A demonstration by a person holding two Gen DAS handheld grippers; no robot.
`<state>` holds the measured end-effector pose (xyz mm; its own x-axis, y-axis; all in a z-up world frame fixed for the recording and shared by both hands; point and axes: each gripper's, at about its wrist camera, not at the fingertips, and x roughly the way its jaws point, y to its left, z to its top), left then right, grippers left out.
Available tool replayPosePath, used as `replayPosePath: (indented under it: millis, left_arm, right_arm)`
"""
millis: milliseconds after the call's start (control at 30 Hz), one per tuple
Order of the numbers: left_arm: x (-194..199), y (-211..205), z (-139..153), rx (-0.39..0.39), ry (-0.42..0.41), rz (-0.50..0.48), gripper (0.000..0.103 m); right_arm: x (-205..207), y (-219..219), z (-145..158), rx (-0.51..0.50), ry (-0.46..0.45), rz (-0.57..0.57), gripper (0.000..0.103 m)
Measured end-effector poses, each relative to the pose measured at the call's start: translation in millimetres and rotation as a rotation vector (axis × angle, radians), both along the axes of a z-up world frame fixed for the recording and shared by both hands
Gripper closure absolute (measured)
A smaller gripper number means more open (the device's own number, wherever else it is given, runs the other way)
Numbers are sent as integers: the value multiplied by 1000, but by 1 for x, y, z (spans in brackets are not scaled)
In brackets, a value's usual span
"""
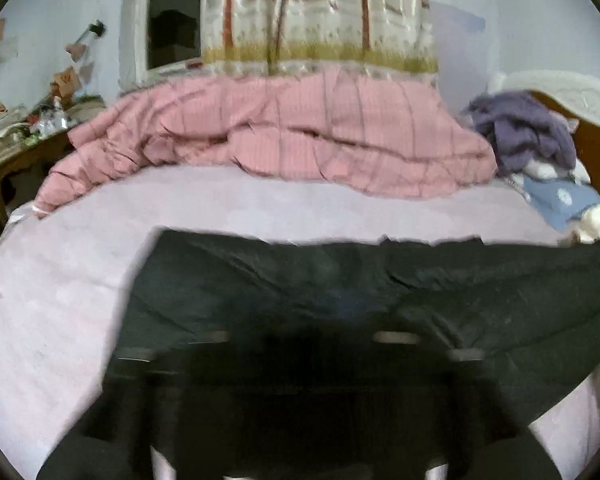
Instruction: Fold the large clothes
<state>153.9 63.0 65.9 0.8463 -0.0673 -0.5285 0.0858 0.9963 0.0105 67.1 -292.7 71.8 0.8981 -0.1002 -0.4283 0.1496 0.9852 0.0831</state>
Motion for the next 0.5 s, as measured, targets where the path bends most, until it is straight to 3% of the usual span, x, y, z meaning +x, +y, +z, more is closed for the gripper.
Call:
replayPosePath:
  millis: [100,200,267,333,400,467,500]
  left_arm:
    - [-10,27,16,0,-60,75,13]
    - [-1,53,14,-38,-15,97,13]
    - [8,64,4,-83,61,68,13]
    - [17,64,-9,-92,134,26,19]
    - [23,56,-22,-44,168,3,71]
    - [26,49,-26,-2,146,21,97]
    - [25,47,-24,-3,123,28,97]
  right_arm:
    - [-27,-27,12,-26,-31,-126,36]
    - [-30,-58,6,41,15,-161,36]
    - [-18,-71,-10,116,121,-59,36]
    - [-5,-73,-33,155,223,60,36]
    - [4,-69,-45,143,271,74,45]
    - [8,-60,-44,100,239,68,92]
    - [8,-58,-40,86,207,62,93]
